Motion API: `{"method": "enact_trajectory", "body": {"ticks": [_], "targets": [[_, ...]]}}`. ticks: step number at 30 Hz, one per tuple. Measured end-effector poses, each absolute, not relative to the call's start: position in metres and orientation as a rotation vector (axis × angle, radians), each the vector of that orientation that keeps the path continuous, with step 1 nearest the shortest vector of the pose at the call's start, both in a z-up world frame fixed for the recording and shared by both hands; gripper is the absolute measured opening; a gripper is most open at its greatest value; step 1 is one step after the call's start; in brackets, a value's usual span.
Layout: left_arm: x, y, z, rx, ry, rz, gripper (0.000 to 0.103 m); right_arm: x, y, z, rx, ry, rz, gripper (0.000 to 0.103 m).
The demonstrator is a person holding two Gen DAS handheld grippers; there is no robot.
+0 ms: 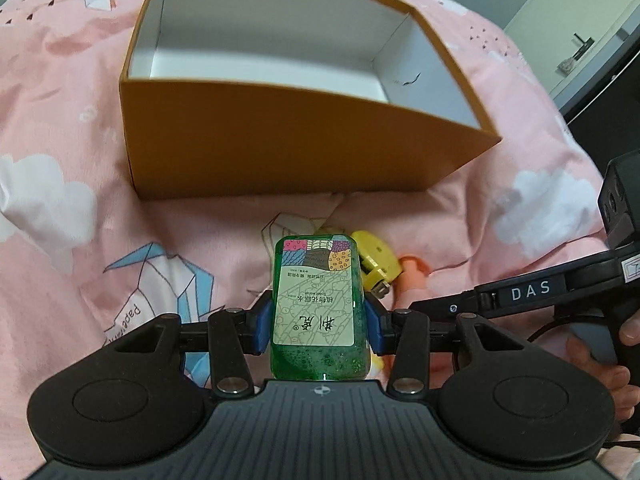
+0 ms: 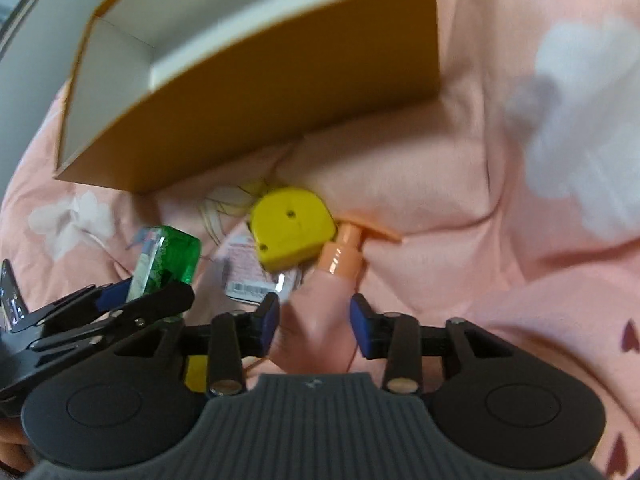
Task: Organize rigid objects
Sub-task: 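Carry the green soap bar and pink pump bottle over the orange box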
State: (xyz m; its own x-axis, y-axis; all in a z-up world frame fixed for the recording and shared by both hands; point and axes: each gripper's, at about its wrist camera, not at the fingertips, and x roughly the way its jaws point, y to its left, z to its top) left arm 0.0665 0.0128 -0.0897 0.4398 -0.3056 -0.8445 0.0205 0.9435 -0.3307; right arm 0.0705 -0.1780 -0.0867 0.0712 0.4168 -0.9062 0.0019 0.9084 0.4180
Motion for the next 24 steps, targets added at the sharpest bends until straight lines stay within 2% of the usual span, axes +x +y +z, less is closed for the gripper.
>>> {"method": "enact_trajectory", "body": {"ticks": [2, 6, 11, 18, 24], "targets": [[0.067, 0.013, -0.092, -0.280, 1.110, -0.197, 0.051, 0.072, -0.180, -0.098, 0.385, 1.507, 0.317, 0.049], [0.069, 0.011, -0.097, -0.279, 1.128, -0.192, 0.051, 0.072, -0.182, -0.118, 0.470, 1.558, 0.326, 0.050], [0.067, 0.012, -0.095, -0.282, 1.119, -0.191, 0.051, 0.071, -0.180, -0.124, 0.505, 1.563, 0.337, 0.045], [0.061, 0.012, -0.071, -0.288, 1.057, -0.215, 0.051, 0.062, -0.171, -0.085, 0.361, 1.437, 0.348, 0.045], [0.057, 0.016, -0.037, -0.289, 0.960, -0.233, 0.051, 0.060, -0.169, -0.025, 0.245, 1.259, 0.408, 0.045]]}}
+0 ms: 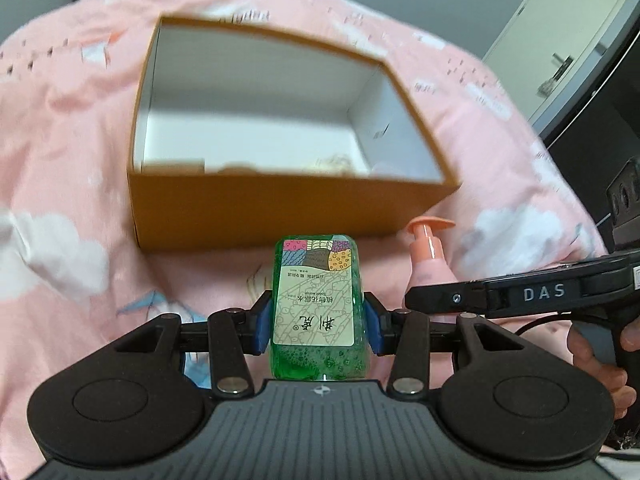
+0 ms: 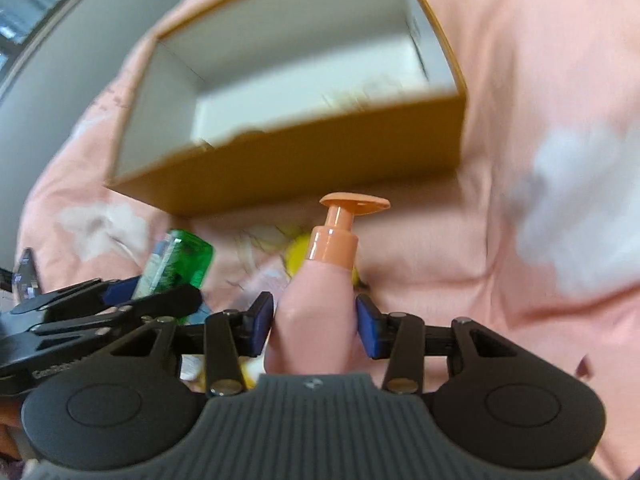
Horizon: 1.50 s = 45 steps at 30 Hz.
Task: Organize rigid objects
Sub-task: 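Carry the green soap bar and pink pump bottle over the orange box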
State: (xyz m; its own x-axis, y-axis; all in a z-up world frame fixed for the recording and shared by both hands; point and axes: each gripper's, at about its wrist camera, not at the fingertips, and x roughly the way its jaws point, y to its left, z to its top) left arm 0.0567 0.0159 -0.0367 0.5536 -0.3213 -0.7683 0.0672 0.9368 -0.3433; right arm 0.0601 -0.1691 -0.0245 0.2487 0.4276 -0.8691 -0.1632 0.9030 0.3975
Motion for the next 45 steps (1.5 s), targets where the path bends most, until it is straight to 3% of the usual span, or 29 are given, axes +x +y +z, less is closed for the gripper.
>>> {"method": "enact_trajectory", "body": {"ticks": [15, 31, 45], "targets": [[0.101, 0.033, 0.019, -0.301, 0.766, -0.187, 0.051, 0.104, -0.145, 0.060, 0.177, 0.994, 0.532, 0.044], [0.186, 0.042, -0.031, -0.159, 0.852, -0.020, 0.051, 0.209, -0.108, 0.001, 0.187, 1.048, 0.482, 0.043], [0.211, 0.027, -0.046, -0.005, 0.889, -0.020, 0.051, 0.244, -0.090, -0.032, 0.193, 1.098, 0.444, 0.042]]}}
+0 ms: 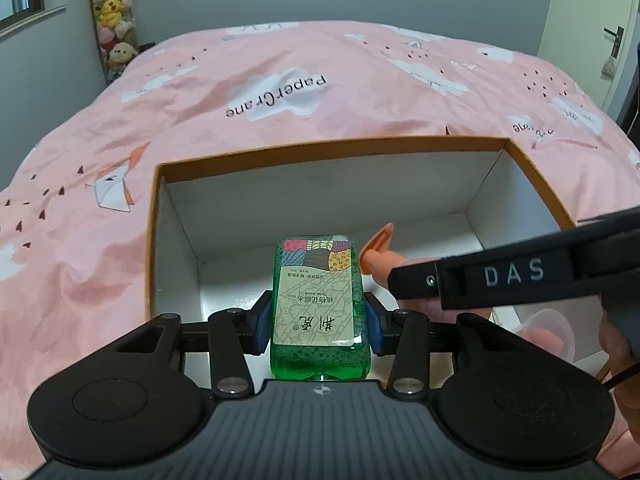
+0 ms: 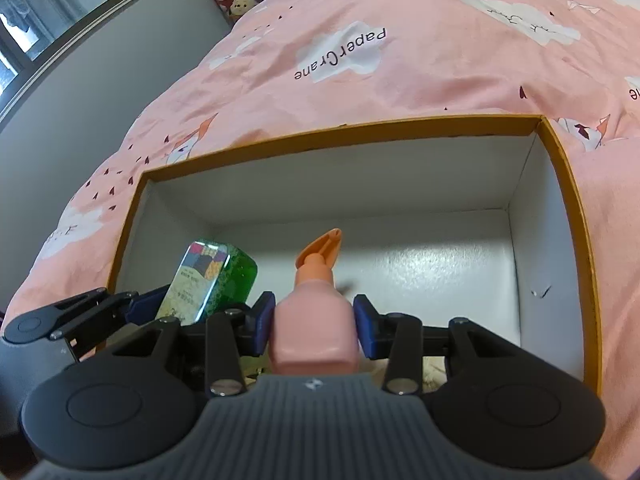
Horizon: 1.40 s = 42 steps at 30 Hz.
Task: Organize rigid objects
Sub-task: 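Carry the green soap bar and pink pump bottle over the orange box, then lower both items into the box and open both grippers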
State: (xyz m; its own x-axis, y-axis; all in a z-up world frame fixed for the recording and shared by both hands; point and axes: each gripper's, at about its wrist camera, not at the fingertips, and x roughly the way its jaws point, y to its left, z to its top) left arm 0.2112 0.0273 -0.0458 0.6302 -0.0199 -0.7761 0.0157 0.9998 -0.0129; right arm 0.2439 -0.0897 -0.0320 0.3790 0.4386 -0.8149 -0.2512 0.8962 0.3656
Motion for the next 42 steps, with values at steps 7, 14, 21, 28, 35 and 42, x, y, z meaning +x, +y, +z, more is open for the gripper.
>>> {"method": "enact_trajectory", "body": {"ticks": [7, 14, 21, 28, 35, 42], "targets": [[0.227, 0.024, -0.057, 0.046, 0.936, -0.005, 0.051, 0.252, -0.090, -0.035, 0.227, 1.108, 0.428, 0.042], [0.234, 0.024, -0.065, 0.074, 0.987, 0.030, 0.051, 0.257, -0.080, -0.041, 0.244, 1.121, 0.441, 0.042], [0.236, 0.026, -0.074, 0.072, 1.048, 0.022, 0.053, 0.260, -0.075, -0.045, 0.235, 1.141, 0.447, 0.042], [0.228, 0.027, -0.064, 0.061, 1.009, 0.013, 0.057, 0.262, -0.076, -0.047, 0.221, 1.148, 0.435, 0.042], [0.200, 0.036, -0.042, -0.018, 0.853, 0.011, 0.058, 0.263, -0.079, -0.051, 0.223, 1.166, 0.407, 0.042], [0.191, 0.049, -0.038, -0.072, 0.800, 0.090, 0.058, 0.262, -0.071, -0.053, 0.235, 1.178, 0.420, 0.042]]}}
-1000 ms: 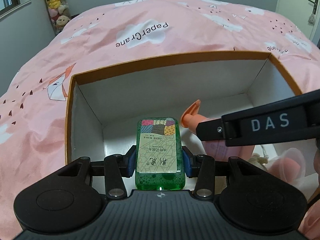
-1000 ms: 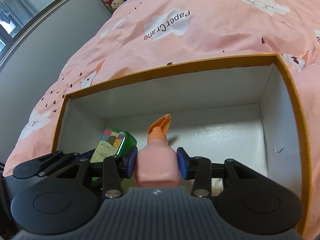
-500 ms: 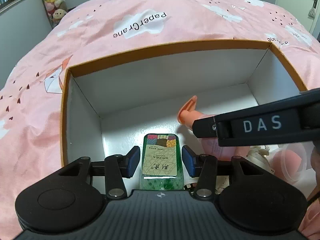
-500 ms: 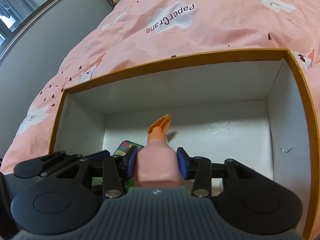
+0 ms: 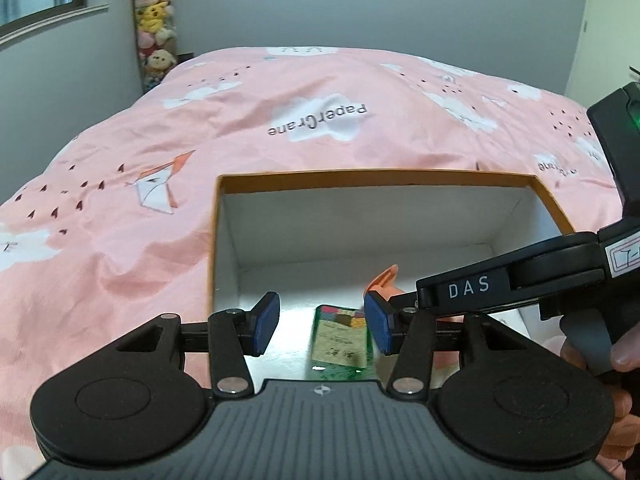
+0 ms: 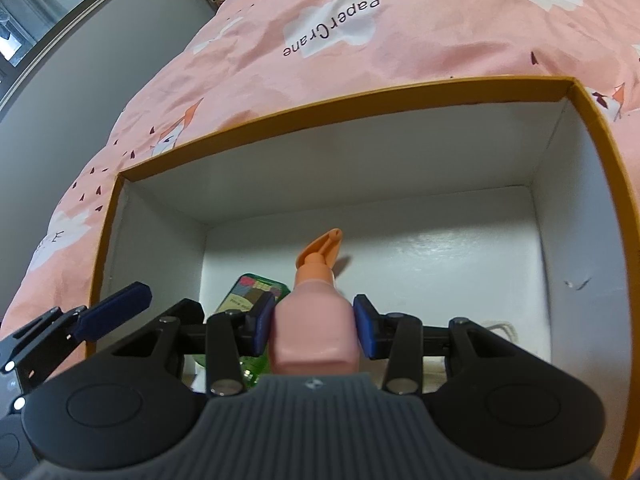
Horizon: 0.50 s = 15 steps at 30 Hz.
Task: Organize rigid objects
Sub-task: 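Lower both items into the box and open both grippers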
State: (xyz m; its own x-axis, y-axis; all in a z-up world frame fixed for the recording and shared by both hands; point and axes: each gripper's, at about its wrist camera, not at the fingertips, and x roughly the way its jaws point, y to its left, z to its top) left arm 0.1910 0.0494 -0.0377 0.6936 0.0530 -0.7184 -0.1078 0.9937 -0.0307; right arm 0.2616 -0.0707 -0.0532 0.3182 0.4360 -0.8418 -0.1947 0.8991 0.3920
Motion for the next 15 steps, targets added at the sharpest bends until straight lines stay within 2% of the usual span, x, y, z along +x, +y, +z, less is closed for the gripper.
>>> {"method": "enact_trajectory", "body": {"ticks": [15], "targets": [[0.194, 0.051, -0.040, -0.051, 0.815, 0.091, 0.057, 0.263, -0.058, -0.055, 0.237, 1.178, 0.422, 0.044]]}}
